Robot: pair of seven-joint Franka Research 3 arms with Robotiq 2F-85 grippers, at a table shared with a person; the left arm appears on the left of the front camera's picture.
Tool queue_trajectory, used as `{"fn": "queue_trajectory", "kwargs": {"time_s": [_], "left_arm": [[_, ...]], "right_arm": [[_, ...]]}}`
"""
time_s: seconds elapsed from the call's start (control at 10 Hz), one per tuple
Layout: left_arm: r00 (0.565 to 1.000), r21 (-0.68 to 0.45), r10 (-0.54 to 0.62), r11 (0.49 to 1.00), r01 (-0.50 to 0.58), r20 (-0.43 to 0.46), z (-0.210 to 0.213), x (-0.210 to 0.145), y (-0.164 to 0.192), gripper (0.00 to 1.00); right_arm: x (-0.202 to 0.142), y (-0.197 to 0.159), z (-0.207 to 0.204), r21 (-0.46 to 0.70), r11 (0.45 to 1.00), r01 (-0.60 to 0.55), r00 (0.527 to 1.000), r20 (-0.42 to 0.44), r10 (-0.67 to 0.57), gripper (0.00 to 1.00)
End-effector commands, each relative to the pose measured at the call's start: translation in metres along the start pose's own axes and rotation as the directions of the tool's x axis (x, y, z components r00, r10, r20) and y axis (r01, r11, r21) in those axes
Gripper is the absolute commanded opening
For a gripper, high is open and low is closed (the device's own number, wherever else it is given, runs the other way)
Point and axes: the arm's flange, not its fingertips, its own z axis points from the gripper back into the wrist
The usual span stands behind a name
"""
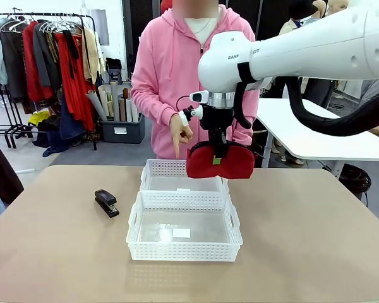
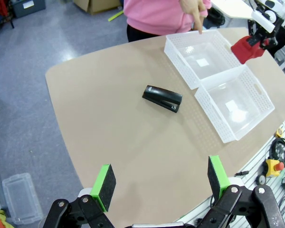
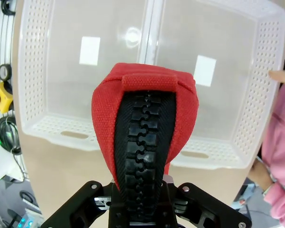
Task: Distribute items into two baskets.
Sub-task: Place the picked Pencil pouch into the Organizing basket as instructed by the person.
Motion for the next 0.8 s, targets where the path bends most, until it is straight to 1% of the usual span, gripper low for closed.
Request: {"fn": "queue_trajectory", "kwargs": {"time_s": [0.0, 0.1, 0.3, 0.5, 0.7], "left_arm": [[1.0, -0.001, -0.002, 1.0, 0.002, 0.002, 0.0, 0.0, 0.0, 1.0], [1.0, -0.001, -0.002, 1.0, 0.002, 0.002, 0.0, 0.0, 0.0, 1.0], [1.0, -0.001, -0.002, 1.0, 0.002, 0.002, 0.0, 0.0, 0.0, 1.0], [1.0, -0.001, -0.002, 1.0, 0.002, 0.002, 0.0, 0.0, 0.0, 1.0], [1.0, -0.001, -0.002, 1.0, 0.002, 0.002, 0.0, 0.0, 0.0, 1.0]], "right_arm": [[0.015, -0.013, 0.001, -0.056, 0.998, 0.01, 1.0, 0.002, -0.01, 0.0], [0.022, -0.016, -0.003, -0.079, 0.997, 0.005, 1.0, 0.017, -0.003, 0.0], [0.036, -0.028, -0.015, -0.108, 0.993, 0.045, 0.999, 0.03, -0.042, 0.0], [0.046, -0.04, -0.029, -0.134, 0.991, -0.002, 1.0, -0.011, 0.001, 0.0], [0.054, -0.051, -0.039, -0.173, 0.985, 0.002, 1.0, -0.011, -0.004, 0.0]]}}
